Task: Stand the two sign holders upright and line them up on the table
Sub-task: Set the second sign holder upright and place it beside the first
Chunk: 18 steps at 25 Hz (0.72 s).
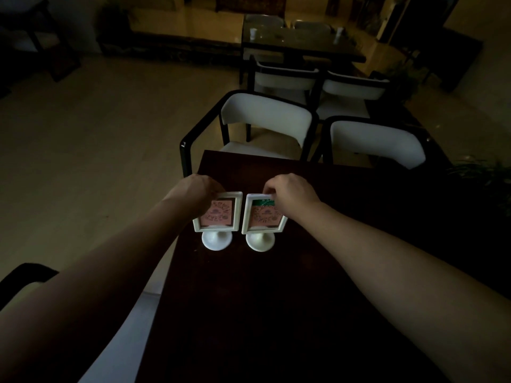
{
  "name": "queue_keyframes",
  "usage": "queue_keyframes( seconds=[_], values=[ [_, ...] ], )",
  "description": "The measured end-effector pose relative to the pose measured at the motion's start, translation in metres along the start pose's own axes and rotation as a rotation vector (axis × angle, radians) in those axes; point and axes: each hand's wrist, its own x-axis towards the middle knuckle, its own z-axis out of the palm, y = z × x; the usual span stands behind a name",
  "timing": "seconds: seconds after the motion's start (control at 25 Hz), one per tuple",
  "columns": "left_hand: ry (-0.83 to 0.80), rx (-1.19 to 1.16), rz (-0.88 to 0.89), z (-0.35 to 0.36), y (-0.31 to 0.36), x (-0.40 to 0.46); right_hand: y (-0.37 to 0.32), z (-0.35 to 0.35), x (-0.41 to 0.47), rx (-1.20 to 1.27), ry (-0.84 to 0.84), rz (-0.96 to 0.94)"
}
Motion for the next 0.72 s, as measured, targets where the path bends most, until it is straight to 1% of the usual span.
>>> queue_keyframes(
  seconds=[0.44, 0.72],
  values=[
    [-0.014, 0.007, 0.018, -0.0046, 0.0042, -0.0028, -0.0050, 0.0022, -0.0016, -0.026, 0.032, -0.005],
    [-0.013, 0.000, 0.001, -0.0022, 0.0050, -0.0026, -0.0085, -0.0008, -0.0047, -0.028, 0.006, 0.028]
  ],
)
